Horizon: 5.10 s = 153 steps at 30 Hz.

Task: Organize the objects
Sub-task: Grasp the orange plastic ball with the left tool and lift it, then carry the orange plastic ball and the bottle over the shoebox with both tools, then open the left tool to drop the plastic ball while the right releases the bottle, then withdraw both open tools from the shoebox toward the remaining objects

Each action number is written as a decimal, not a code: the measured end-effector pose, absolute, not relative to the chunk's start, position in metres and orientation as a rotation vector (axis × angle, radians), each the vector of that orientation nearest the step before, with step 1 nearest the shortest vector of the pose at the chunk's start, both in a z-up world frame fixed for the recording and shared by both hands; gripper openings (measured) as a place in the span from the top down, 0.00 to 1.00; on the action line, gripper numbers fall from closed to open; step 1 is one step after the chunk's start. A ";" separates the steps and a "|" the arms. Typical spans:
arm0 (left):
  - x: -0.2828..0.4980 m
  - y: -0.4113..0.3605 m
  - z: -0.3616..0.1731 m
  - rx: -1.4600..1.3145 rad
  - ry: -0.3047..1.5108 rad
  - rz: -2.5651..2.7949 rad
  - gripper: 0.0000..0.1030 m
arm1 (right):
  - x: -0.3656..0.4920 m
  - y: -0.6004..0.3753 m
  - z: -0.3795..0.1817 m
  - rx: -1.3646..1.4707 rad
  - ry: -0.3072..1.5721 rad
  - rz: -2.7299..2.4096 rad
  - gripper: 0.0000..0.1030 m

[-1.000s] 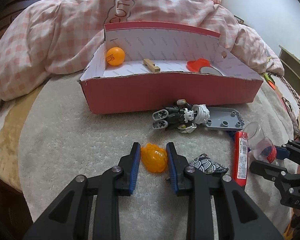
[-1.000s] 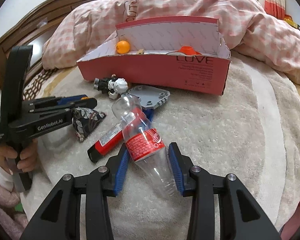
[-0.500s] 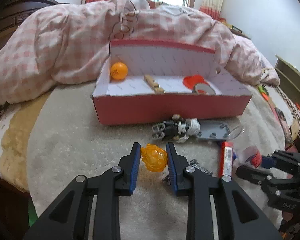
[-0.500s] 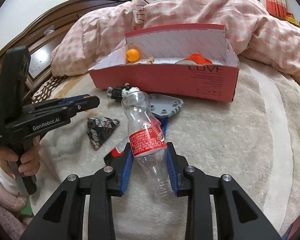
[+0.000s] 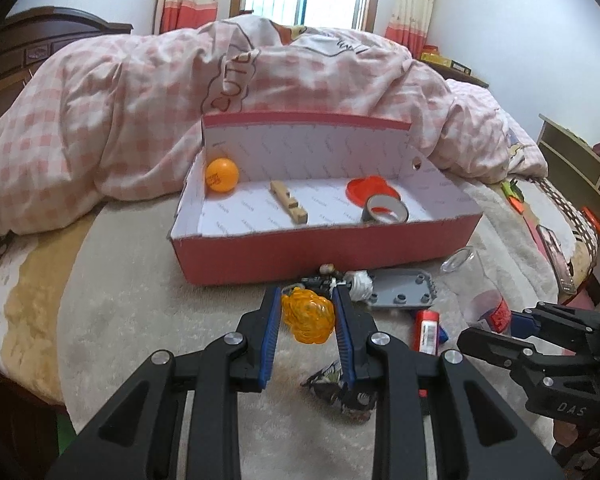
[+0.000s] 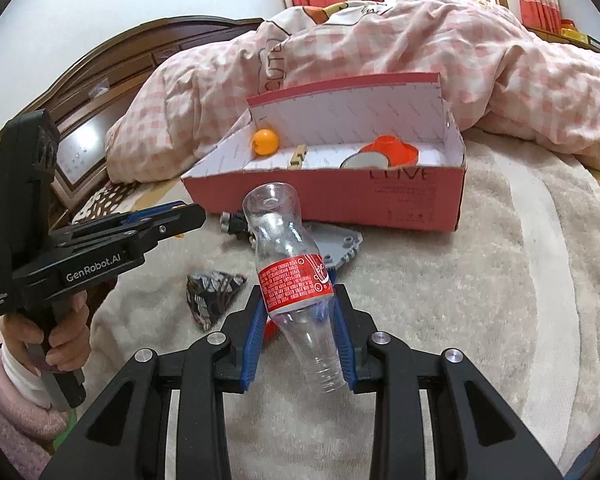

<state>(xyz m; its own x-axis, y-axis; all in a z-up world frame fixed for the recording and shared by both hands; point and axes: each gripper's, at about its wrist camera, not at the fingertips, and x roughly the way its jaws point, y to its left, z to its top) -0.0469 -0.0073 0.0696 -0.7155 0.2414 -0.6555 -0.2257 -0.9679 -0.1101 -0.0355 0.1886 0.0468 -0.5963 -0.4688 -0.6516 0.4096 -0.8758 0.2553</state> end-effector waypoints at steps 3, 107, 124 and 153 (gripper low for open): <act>-0.049 -0.006 0.076 -1.007 -0.035 2.704 0.75 | -0.038 0.189 0.051 1.015 -0.120 -2.437 0.68; -0.139 0.005 0.079 -1.106 -0.056 2.792 0.47 | -0.114 0.192 0.089 0.920 -0.119 -2.606 0.52; -0.075 -0.021 0.079 -1.103 -0.082 2.749 0.47 | -0.059 0.180 0.058 1.028 -0.033 -2.500 0.52; -0.024 -0.032 0.061 -1.135 -0.086 2.682 0.47 | -0.045 0.158 0.025 1.169 -0.111 -2.379 0.52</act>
<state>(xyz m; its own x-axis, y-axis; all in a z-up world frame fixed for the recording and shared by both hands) -0.0242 -0.0322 0.0607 -0.6745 0.2305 -0.7014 -0.1852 -0.9725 -0.1415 -0.0446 0.1581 0.0250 -0.5175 -0.4558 -0.7242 0.3862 -0.8796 0.2776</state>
